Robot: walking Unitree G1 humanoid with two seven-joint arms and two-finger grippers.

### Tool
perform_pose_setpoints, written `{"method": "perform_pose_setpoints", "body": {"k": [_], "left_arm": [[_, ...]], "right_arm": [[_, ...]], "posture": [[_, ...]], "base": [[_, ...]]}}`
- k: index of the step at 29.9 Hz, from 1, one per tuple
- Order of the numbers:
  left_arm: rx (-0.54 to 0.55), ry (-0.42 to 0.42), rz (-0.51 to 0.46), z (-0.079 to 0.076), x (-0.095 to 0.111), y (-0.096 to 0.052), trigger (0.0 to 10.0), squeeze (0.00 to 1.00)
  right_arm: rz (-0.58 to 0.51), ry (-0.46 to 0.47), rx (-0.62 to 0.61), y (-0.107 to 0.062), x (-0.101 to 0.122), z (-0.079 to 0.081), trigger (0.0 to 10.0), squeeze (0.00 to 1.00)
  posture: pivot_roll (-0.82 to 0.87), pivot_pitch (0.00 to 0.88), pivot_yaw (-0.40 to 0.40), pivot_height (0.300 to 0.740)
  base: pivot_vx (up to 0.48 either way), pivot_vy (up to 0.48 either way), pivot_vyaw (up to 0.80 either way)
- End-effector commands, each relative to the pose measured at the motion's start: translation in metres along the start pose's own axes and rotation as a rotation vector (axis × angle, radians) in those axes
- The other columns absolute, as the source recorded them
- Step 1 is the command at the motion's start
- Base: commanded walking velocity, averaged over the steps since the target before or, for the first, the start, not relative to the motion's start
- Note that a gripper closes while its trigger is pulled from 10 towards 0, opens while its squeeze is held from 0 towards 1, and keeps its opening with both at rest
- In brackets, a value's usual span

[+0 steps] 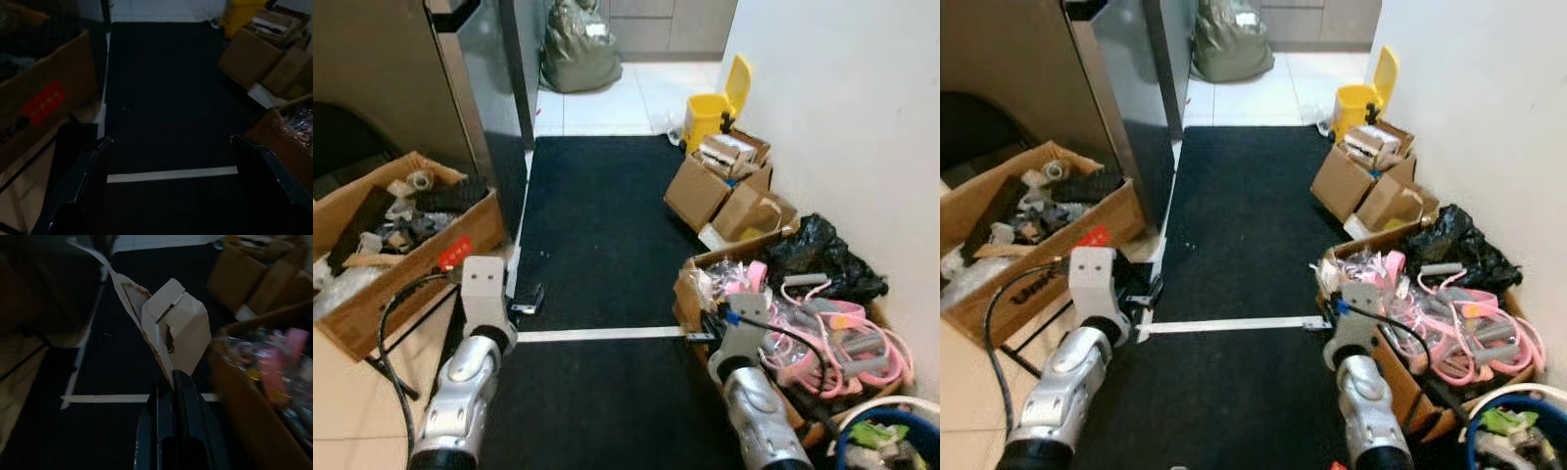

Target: Picking trash to rubbish bin

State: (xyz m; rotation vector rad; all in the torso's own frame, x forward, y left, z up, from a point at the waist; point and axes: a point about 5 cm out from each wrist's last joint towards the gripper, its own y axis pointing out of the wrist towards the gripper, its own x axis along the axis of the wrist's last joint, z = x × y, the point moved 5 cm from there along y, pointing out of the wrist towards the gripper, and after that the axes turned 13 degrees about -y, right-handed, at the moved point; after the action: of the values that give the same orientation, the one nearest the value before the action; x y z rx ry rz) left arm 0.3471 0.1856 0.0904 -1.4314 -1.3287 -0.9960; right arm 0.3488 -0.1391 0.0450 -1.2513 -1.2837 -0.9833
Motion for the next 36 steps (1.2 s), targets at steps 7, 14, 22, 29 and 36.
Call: {"method": "perform_pose_setpoints", "body": {"k": [7, 14, 22, 29, 36], "left_arm": [[0.044, 0.011, -0.002, 0.012, -0.004, -0.01, 10.0, 0.0], [0.082, 0.024, -0.011, 0.024, -0.002, -0.019, 10.0, 0.0], [0.081, 0.024, -0.007, 0.02, -0.004, -0.021, 10.0, 0.0], [0.054, 0.034, 0.008, 0.015, -0.004, -0.017, 10.0, 0.0], [0.031, 0.035, 0.021, 0.012, -0.005, -0.01, 10.0, 0.0]], "right_arm": [[0.04, -0.012, 0.04, 0.001, -0.009, 0.004, 10.0, 0.0], [0.041, -0.012, 0.078, 0.008, -0.005, 0.014, 10.0, 0.0], [0.045, 0.007, 0.059, 0.009, -0.007, 0.008, 10.0, 0.0], [0.06, 0.041, -0.013, 0.004, -0.015, -0.009, 10.0, 0.0], [0.067, 0.057, -0.067, -0.002, -0.02, -0.021, 10.0, 0.0]], "posture": [[0.12, 0.127, -0.086, 0.74], [0.15, 0.123, -0.105, 0.74], [0.16, 0.119, -0.112, 0.74], [0.16, 0.113, -0.079, 0.74], [0.13, 0.104, -0.042, 0.74]], "base": [[0.283, 0.0, 0.0], [0.281, 0.0, 0.0], [0.285, 0.0, 0.0], [0.284, 0.0, 0.0], [0.284, 0.0, 0.0]]}}
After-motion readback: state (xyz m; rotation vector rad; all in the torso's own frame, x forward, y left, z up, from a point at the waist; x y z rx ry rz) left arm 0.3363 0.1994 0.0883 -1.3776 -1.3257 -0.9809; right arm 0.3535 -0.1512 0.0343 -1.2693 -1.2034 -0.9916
